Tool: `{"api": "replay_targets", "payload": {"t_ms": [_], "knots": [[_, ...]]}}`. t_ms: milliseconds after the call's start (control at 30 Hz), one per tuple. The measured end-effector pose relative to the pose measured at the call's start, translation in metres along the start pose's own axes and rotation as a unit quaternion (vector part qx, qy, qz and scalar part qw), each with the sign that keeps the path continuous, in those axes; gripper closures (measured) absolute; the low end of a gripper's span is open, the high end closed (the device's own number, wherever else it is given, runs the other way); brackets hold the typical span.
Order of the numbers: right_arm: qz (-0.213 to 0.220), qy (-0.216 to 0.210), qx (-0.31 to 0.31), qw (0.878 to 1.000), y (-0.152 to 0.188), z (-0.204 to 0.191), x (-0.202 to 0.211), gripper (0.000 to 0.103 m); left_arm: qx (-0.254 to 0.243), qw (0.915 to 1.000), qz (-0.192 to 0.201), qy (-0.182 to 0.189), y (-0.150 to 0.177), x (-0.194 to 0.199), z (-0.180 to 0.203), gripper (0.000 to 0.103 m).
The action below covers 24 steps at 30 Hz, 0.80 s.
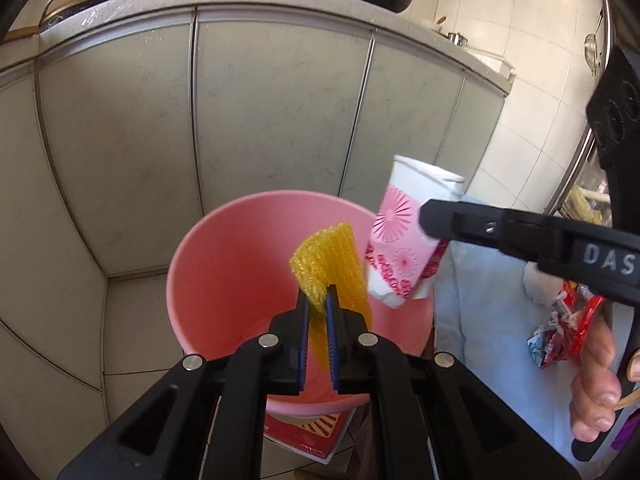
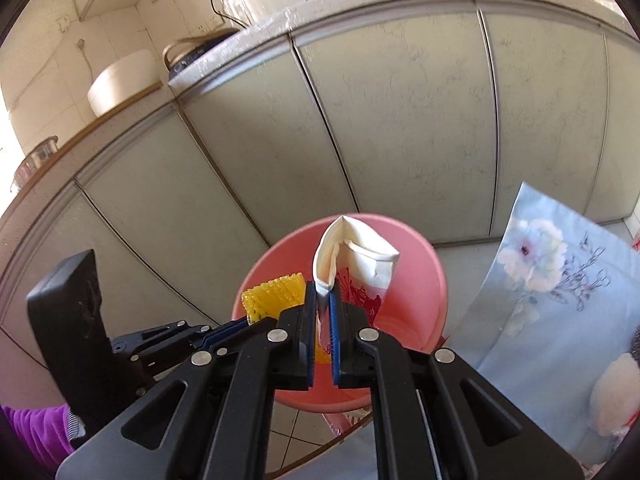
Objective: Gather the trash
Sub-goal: 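Carry the foam net and paper cup over the pink bin and open both grippers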
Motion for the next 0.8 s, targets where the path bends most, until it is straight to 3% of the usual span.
{"api": "replay_targets", "payload": {"t_ms": [100, 200, 267, 333, 567, 700, 800], "knots": [[-0.024, -0.002, -0.02, 1.0, 0.009, 0.011, -0.013, 0.097, -0.003, 0.9998, -0.02, -0.002, 0.008, -0.009, 0.005, 0.095], [-0.05, -0.008, -0.033, 0.998, 0.013, 0.019, -0.021, 0.096, -0.006, 0.9994, -0.033, -0.01, 0.013, -0.012, 0.007, 0.087], [-0.049, -0.002, -0.03, 0.998, 0.015, 0.021, -0.019, 0.088, -0.002, 0.9993, -0.036, -0.009, 0.015, -0.01, 0.006, 0.084], [-0.045, -0.005, -0.028, 0.999, 0.016, 0.02, -0.013, 0.073, 0.002, 0.9994, -0.034, -0.002, 0.015, -0.006, 0.007, 0.081], [-0.033, -0.003, -0.015, 0.999, 0.019, 0.018, 0.008, 0.071, 0.005, 0.9999, -0.005, 0.016, 0.007, 0.018, 0.016, 0.079], [-0.05, -0.011, -0.005, 0.999, 0.016, 0.011, 0.0, 0.07, 0.007, 0.9998, 0.006, 0.019, 0.009, 0.03, 0.016, 0.079], [-0.069, -0.016, -0.007, 0.997, 0.015, 0.007, -0.012, 0.061, 0.01, 0.9997, 0.011, 0.019, 0.009, 0.036, 0.018, 0.079]]}}
Point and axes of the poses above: each gripper's, at about its wrist camera, not at the fingertips, and x roughly against the way its jaws point, z to its right, y to its underside, the point moved 1 cm from there along -x, roughly the way its jaws point, and after that the axes turned 5 degrees about -y, right-handed, at the moved point
